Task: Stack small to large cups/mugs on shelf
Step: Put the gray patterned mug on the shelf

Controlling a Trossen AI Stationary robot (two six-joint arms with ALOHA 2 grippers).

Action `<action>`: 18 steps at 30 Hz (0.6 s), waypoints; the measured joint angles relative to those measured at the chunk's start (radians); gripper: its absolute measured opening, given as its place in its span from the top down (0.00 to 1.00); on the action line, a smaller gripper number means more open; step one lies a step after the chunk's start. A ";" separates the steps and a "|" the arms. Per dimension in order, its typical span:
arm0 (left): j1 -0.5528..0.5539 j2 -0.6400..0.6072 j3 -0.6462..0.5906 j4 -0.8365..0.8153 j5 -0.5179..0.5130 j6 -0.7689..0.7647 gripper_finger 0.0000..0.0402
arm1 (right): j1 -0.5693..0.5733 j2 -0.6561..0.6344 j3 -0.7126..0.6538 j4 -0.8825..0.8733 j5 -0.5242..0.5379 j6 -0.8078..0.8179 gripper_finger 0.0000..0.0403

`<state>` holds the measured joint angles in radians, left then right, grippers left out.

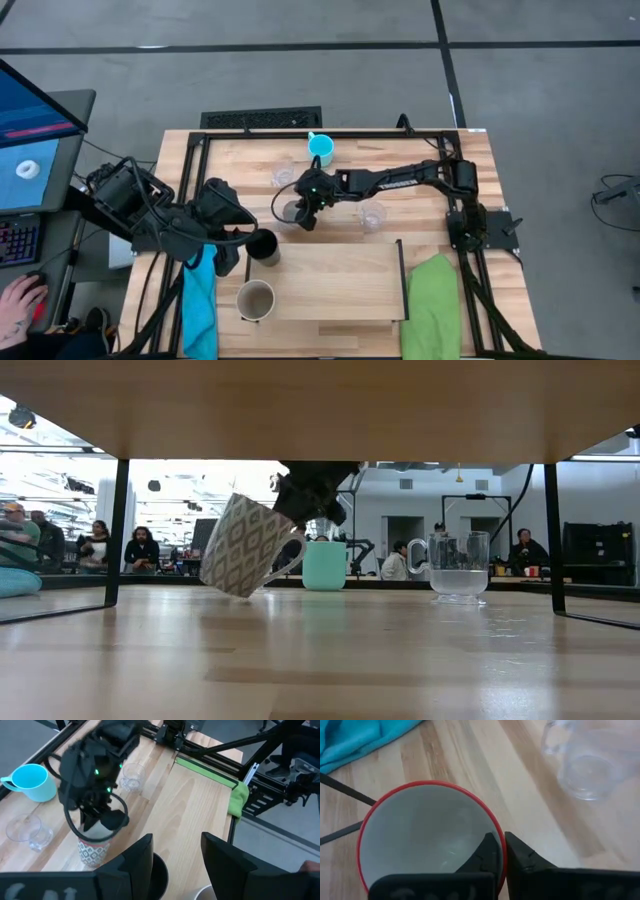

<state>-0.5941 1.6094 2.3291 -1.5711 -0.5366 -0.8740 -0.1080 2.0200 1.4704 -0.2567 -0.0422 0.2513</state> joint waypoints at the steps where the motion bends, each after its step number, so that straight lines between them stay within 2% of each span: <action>1: 0.000 -0.002 0.000 0.000 0.001 0.004 0.61 | -0.001 -0.005 0.012 -0.005 0.000 0.000 0.94; 8: -0.002 -0.014 0.000 0.000 0.009 0.028 0.61 | -0.031 -0.093 0.077 -0.097 -0.002 0.003 0.94; 14: -0.002 -0.028 0.000 0.003 -0.015 0.055 0.61 | -0.084 -0.257 0.079 -0.267 -0.001 0.039 0.94; 18: -0.002 -0.028 0.000 0.005 -0.054 0.075 0.61 | -0.105 -0.364 0.079 -0.341 0.053 0.094 0.94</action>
<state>-0.5961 1.5814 2.3294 -1.5666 -0.5905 -0.7993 -0.2127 1.6561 1.5490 -0.5979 0.0112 0.3453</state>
